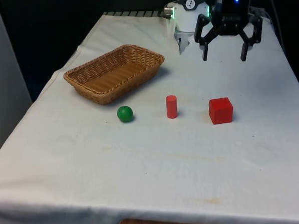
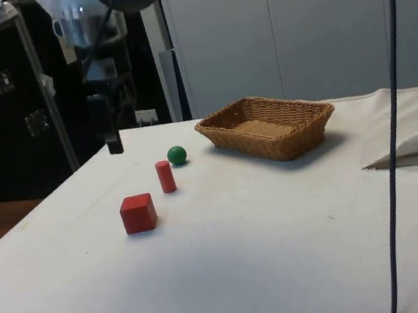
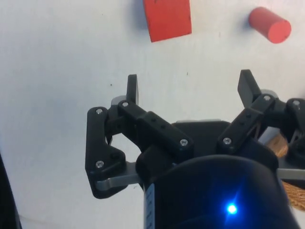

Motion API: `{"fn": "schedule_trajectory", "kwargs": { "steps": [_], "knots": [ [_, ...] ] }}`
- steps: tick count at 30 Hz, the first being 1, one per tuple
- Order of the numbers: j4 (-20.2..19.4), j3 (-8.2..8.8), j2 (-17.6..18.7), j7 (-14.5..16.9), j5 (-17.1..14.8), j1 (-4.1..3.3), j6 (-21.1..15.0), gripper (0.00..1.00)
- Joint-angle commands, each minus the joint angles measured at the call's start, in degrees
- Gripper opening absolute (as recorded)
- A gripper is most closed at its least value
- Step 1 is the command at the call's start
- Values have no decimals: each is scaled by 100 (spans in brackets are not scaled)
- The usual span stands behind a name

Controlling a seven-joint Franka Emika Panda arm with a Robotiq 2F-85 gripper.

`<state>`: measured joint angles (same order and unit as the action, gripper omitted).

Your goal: Pick up the object to the left of the cylinder and place it into the basket.

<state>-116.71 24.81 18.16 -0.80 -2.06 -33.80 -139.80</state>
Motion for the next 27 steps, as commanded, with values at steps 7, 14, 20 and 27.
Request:
{"fn": "schedule_trajectory", "kwargs": {
  "steps": [7, 14, 20, 27],
  "knots": [
    [-120, -97, 201, 115, -103, 46, -447, 100],
    [-103, -160, 516, 275, -252, 92, -762, 100],
    [-57, -201, 716, 435, -407, 126, -928, 100],
    [40, -246, 997, 659, -653, 160, -1094, 100]
  ]
}}
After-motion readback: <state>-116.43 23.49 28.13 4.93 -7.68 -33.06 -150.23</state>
